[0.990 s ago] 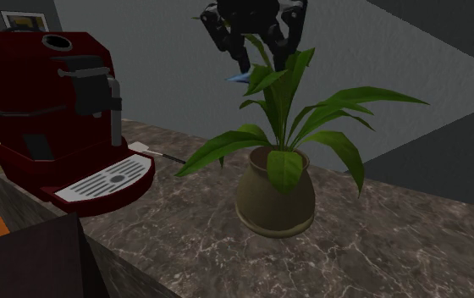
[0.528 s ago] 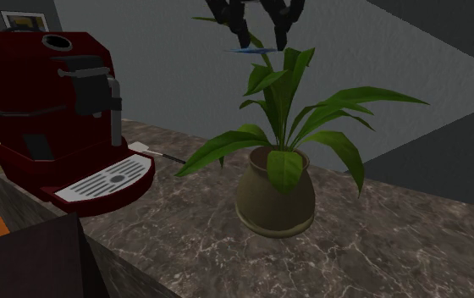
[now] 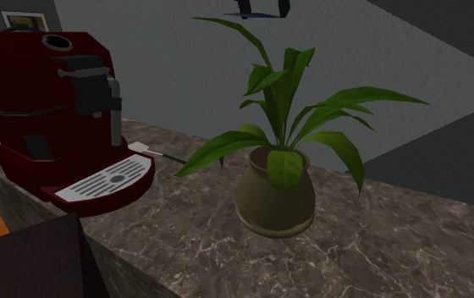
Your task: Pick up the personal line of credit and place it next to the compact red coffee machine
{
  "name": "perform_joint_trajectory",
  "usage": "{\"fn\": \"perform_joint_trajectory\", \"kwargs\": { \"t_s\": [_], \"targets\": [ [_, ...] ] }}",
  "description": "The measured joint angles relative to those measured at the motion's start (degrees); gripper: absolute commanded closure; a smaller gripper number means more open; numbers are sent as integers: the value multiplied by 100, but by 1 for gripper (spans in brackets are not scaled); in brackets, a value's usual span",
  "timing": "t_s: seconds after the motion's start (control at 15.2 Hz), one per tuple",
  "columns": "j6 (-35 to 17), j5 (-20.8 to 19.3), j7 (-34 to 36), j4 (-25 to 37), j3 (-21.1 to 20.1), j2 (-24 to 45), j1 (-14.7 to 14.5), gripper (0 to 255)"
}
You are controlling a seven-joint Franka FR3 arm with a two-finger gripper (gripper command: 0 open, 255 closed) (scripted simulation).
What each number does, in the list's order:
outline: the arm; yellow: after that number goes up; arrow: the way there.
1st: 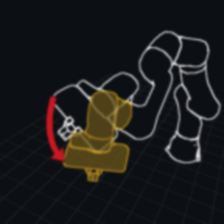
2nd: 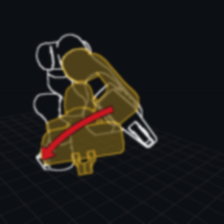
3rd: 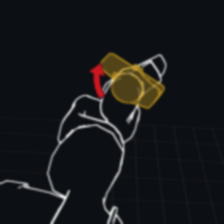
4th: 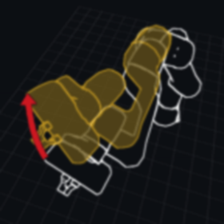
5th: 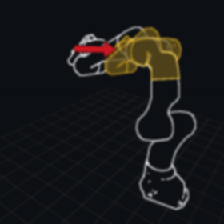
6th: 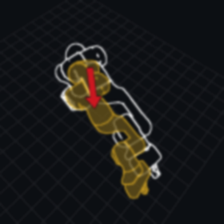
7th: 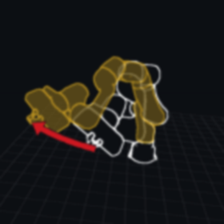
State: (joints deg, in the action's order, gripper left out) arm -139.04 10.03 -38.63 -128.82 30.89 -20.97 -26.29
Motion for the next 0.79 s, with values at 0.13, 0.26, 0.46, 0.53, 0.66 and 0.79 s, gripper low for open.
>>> {"fn": "perform_joint_trajectory", "kwargs": {
  "t_s": [0.13, 0.26, 0.46, 0.53, 0.66, 0.79],
  "targets": [
    [137, -28, 45, 134, -18, -5, 11, 255],
    [299, -75, 126, 279, -64, -30, 28, 255],
    [514, -124, 192, 468, -93, -61, 50, 255],
    [593, -142, 217, 535, -105, -74, 58, 255],
    [743, -150, 264, 717, -120, -42, 50, 255],
    [867, -175, 306, 829, -141, -57, 58, 255]
  ]
}}
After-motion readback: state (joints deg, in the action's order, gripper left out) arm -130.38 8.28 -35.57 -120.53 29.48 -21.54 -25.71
